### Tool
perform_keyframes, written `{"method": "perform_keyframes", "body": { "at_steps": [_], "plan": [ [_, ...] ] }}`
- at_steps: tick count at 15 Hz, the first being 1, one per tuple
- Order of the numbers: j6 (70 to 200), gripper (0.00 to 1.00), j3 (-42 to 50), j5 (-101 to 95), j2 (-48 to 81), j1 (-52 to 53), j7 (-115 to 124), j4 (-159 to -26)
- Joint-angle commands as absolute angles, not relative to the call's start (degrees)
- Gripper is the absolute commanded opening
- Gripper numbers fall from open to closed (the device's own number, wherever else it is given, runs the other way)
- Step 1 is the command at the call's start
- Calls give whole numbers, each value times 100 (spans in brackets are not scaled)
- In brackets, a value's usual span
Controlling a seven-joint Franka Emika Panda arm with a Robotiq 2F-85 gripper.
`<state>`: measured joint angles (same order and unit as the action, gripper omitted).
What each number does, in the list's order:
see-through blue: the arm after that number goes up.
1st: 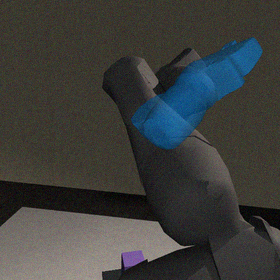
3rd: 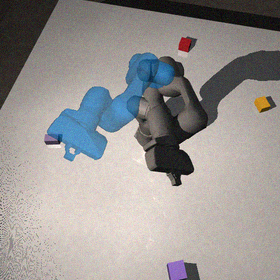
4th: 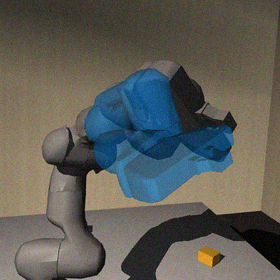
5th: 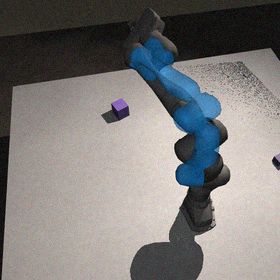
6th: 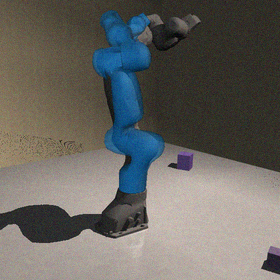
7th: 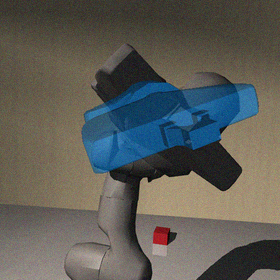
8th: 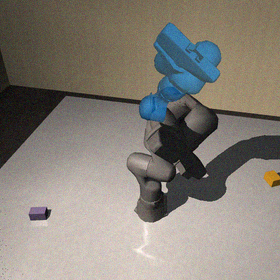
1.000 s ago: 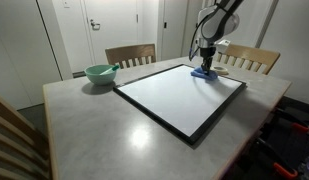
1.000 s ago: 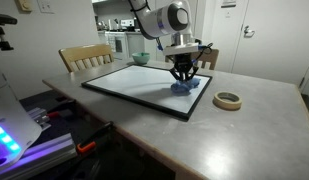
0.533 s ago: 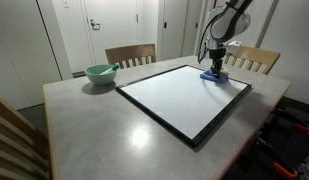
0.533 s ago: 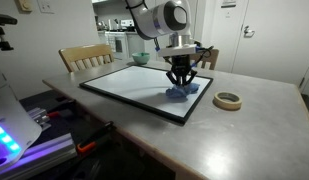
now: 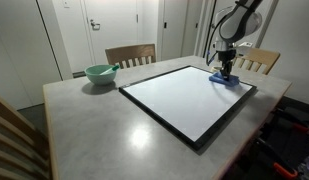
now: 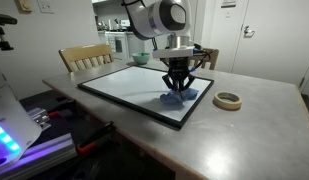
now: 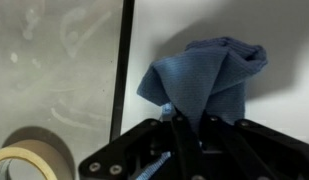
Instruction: Use the blue cloth to wipe the whiteboard
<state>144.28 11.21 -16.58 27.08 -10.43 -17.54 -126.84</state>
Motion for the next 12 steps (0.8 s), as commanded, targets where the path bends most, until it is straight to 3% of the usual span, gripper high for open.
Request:
{"method": "perform_keyframes", "body": {
  "at_steps": [1, 12],
  "plan": [
    [14596, 3, 1119, -1722, 2953, -1168, -1706, -13041],
    [13442, 3, 1299, -2517, 2947, -1037, -1530, -13113]
  ]
}}
